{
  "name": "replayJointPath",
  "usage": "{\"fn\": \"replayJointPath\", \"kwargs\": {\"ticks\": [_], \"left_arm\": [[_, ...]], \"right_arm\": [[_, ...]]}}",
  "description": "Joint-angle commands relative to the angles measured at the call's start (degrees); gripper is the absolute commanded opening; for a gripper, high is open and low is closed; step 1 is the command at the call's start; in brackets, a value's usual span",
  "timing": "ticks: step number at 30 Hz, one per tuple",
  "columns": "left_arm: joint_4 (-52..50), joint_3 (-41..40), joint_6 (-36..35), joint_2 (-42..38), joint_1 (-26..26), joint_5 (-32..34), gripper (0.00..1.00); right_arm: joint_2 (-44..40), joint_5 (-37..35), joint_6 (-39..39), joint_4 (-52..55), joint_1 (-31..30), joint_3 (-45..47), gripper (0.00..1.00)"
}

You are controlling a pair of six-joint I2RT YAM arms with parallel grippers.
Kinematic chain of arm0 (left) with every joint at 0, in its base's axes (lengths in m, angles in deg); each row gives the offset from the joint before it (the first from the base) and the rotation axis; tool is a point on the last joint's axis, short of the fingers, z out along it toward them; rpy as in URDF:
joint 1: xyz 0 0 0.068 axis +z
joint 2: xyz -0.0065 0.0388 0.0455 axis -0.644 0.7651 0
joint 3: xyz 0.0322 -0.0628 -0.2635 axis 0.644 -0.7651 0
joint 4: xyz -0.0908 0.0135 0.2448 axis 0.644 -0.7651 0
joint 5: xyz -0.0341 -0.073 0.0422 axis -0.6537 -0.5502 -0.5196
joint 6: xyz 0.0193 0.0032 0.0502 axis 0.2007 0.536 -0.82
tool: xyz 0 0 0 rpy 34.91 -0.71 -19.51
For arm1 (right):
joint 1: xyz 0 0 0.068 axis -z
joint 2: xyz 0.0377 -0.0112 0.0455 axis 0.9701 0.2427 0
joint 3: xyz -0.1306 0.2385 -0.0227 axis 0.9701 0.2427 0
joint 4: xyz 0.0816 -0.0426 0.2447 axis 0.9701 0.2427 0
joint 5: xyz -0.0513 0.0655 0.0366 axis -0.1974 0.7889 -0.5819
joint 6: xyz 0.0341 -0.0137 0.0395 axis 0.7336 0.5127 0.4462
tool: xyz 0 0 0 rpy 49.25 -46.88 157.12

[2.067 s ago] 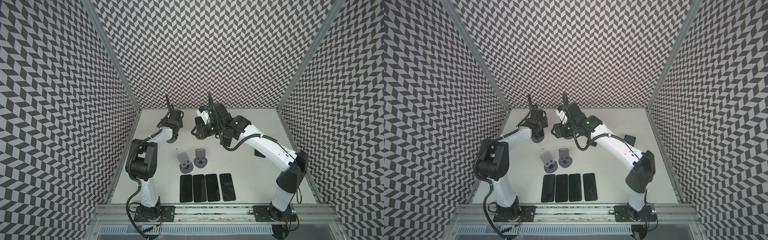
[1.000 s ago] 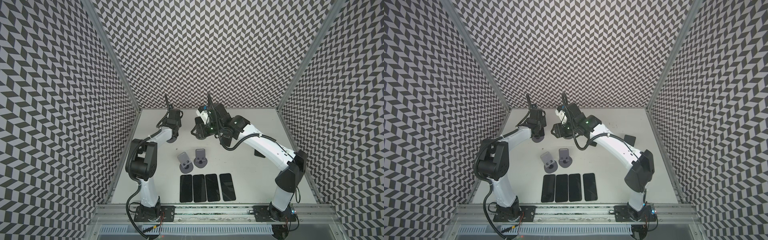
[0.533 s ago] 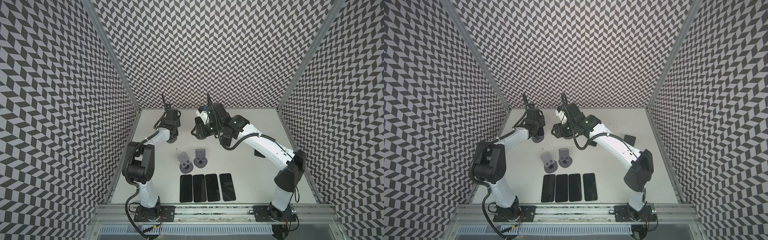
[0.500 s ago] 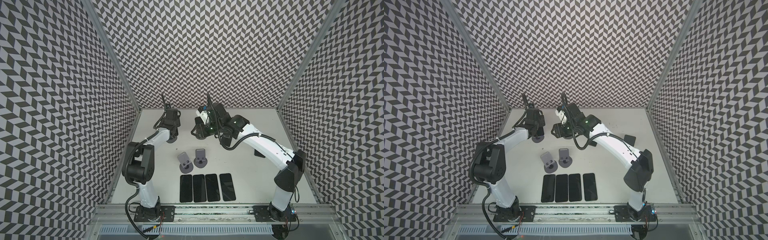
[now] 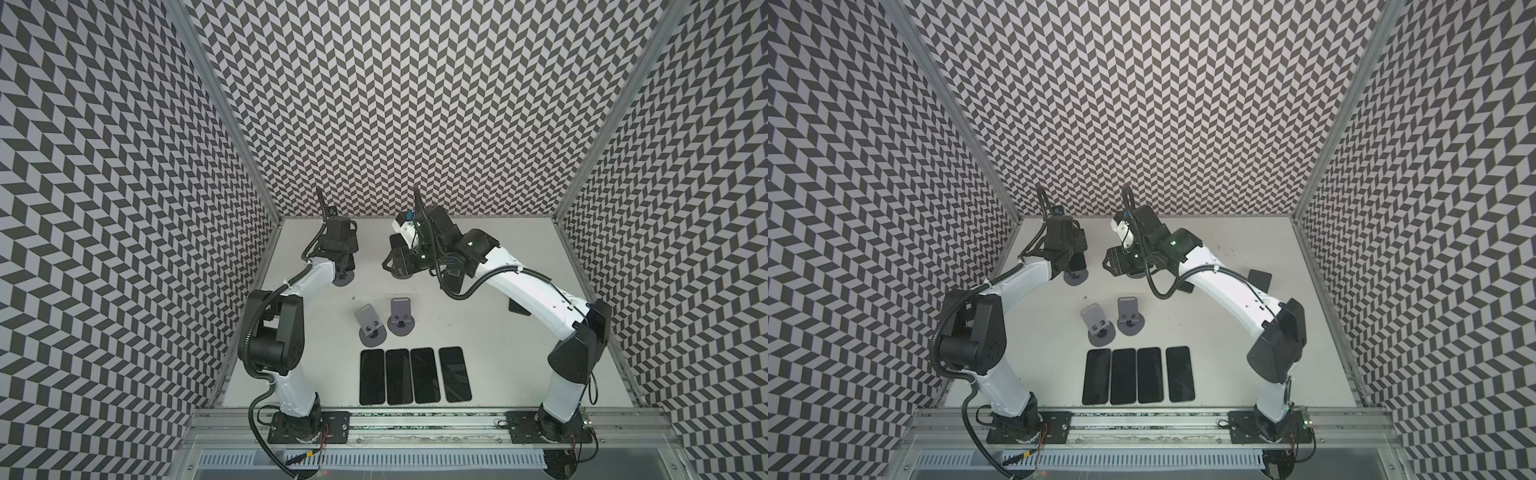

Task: Remove the phone from the phone stand

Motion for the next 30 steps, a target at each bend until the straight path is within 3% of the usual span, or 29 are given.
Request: {"fn": "replayJointPath", "kwargs": {"ticks": [1,30], "left_arm": [[2.6,0.1,0.0,-1.7,0.4,-0.3,0.53],[-0.7,2.9,-1.0,-5.4,1.1,-1.6,0.52]], "right_arm": [[-0.1,-0.3,-0.1,-1.2,-0.2,-0.9,0.57],[0.5,-0.8,0.6,-2.2,-1.2,-2.7,0.56]]}}
